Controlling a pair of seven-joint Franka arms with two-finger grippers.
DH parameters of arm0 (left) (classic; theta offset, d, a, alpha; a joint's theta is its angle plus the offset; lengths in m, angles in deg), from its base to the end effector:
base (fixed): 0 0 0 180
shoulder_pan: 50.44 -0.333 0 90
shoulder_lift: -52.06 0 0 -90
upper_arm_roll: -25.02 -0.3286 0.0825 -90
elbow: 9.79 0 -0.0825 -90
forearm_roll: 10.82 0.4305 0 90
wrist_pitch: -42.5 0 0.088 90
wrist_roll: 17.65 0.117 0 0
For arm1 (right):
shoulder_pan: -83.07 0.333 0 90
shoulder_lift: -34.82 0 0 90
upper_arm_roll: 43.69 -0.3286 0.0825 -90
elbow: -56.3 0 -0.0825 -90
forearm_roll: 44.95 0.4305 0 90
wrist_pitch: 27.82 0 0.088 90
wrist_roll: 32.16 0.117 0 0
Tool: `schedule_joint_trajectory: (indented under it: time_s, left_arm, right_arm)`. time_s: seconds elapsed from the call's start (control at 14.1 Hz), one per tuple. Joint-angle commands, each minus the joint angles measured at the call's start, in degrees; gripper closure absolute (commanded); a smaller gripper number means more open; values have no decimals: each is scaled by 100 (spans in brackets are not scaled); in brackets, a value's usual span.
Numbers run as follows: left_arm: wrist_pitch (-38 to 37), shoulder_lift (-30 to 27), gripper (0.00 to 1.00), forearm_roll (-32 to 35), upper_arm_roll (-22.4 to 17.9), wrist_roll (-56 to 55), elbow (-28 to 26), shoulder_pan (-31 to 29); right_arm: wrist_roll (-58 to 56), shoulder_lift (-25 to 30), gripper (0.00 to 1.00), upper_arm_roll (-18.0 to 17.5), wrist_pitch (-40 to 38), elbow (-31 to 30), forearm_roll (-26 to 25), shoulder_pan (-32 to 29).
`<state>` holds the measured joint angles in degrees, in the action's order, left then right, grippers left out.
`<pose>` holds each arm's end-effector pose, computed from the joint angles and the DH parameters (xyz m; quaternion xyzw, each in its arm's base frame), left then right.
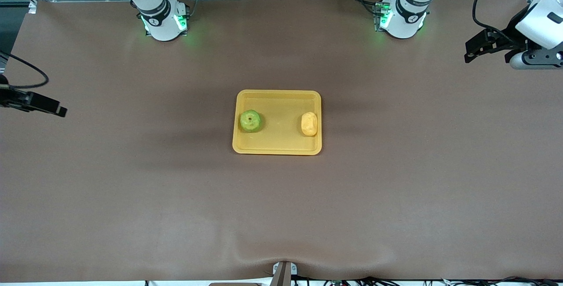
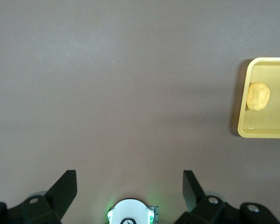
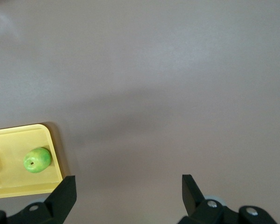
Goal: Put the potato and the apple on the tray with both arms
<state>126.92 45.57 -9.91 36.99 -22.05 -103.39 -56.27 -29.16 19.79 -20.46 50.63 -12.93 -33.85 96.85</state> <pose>0.5501 -0.0639 0.6505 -0.9994 0.0137 0.0228 0.0218 0.6553 -0.0428 0.6404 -0.9942 0.0887 0.0388 0.0464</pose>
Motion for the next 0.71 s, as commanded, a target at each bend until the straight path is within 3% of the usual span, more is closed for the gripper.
schedule_joint_trajectory:
  time_s: [0.0,0.21,0.42,0.64]
  left_arm:
    - [22,-107,0,-91,33,1,-106,-15]
    - [22,-107,0,-91,50,27,-71,12]
    - [4,-107,0,-91,77,53,-9,3]
    - [-13,-107,0,-91,77,54,87,-6]
  right_arm:
    - [-360,439,0,-442,-39,-302,-38,-542]
    - [-484,719,0,-836,-242,-520,-55,-911]
    - [-476,957,0,-1793,-119,-767,-599,-1570]
    - [-476,1492,0,-1849,284,-1468,-714,-1554]
